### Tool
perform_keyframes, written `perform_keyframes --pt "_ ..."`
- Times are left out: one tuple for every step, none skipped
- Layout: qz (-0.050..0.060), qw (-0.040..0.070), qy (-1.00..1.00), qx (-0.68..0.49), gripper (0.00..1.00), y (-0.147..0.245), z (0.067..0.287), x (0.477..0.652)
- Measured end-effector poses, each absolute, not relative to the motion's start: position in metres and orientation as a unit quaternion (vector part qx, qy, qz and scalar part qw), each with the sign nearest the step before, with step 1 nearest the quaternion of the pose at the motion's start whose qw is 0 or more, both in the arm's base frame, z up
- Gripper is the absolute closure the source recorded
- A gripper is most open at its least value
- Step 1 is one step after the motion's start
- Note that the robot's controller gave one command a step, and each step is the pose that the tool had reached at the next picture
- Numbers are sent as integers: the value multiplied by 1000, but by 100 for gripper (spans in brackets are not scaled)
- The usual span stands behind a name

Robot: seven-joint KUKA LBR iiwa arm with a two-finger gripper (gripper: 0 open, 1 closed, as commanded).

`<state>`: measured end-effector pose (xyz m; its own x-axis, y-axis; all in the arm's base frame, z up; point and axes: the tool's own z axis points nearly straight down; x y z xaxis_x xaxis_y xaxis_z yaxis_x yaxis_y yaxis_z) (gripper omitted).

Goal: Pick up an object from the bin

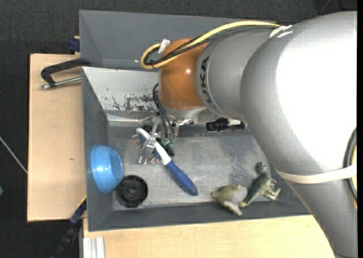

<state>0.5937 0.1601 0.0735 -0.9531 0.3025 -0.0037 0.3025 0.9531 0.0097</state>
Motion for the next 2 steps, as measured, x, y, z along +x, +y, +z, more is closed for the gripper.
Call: perform_keyframes --pt "3 2 988 152 0 163 76 595" --pt "3 6 988 152 100 162 78 597"
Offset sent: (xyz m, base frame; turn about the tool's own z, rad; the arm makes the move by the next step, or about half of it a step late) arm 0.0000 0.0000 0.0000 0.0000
